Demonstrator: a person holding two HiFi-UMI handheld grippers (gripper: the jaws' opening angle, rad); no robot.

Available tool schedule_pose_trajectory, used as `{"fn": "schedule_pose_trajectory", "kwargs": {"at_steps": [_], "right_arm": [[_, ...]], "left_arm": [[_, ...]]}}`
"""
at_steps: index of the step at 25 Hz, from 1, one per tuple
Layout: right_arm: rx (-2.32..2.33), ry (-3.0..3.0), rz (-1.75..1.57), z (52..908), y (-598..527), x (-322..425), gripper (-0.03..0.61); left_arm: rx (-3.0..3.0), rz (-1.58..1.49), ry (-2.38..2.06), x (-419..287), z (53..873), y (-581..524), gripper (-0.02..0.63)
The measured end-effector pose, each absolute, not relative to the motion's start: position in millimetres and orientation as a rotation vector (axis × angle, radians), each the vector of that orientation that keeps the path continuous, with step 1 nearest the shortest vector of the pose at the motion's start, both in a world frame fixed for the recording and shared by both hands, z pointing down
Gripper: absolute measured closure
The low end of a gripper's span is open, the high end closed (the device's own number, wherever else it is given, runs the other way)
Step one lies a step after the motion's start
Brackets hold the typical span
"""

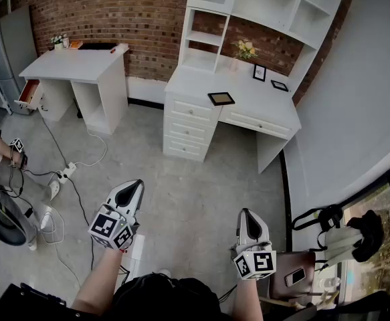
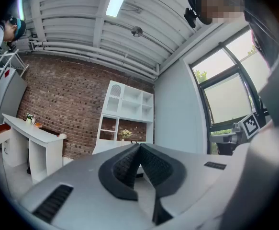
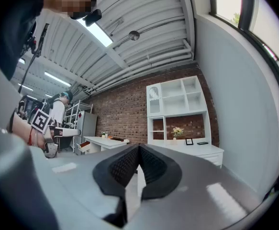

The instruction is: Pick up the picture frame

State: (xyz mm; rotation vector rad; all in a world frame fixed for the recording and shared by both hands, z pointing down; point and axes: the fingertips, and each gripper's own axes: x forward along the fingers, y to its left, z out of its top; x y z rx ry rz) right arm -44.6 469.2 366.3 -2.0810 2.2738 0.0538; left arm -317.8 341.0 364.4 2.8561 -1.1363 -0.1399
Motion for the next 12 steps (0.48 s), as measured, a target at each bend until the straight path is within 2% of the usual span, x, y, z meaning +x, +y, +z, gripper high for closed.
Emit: {"fn": "schedule_pose_trajectory", "kwargs": {"at_steps": [12], "right_arm": [[-2.108, 2.291, -0.01, 392, 451, -46, 0.577]], "left_arm": [[2.802, -0.112, -1.113, -309, 393, 325, 0.611]]}}
